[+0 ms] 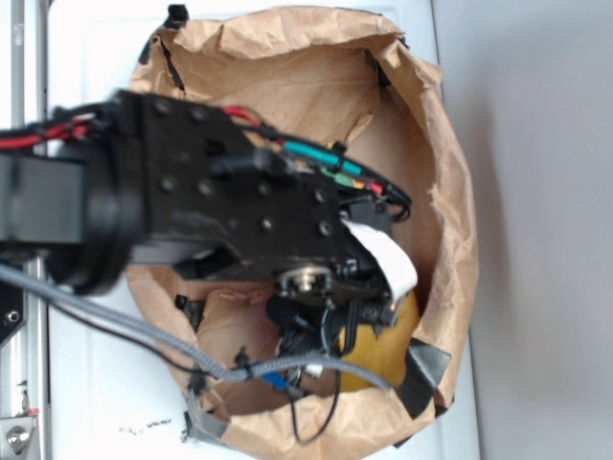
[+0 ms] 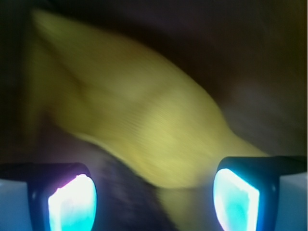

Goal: Grab the yellow cloth.

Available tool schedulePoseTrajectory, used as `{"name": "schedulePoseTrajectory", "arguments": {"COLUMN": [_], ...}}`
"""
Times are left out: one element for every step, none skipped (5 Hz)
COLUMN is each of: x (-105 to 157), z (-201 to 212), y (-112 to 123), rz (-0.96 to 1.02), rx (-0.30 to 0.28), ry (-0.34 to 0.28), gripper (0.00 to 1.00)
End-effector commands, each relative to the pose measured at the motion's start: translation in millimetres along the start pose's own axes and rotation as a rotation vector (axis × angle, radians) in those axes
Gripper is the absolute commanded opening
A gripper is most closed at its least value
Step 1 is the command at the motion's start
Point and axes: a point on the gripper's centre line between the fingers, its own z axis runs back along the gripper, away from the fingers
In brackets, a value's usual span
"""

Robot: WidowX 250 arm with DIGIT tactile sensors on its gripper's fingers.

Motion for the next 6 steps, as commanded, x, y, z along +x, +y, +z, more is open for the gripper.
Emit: {"name": "schedulePoseTrajectory", "arguments": {"x": [22,27,24,23,25,24], "z": [-18,-39,-55,-53,-35,-2], "y": [3,17,24,32,34,32], "rz": [-0.029,-0.03,-0.01,0.024,0.041,0.053], "rx": [0.046,0.057,0.068,0.065,0.06,0.033], "ry": [-0.091,-0.046,-0.003,0.003,-0.028,-0.094], "gripper": [1.0,1.0,0.74,0.0,0.0,0.0]}}
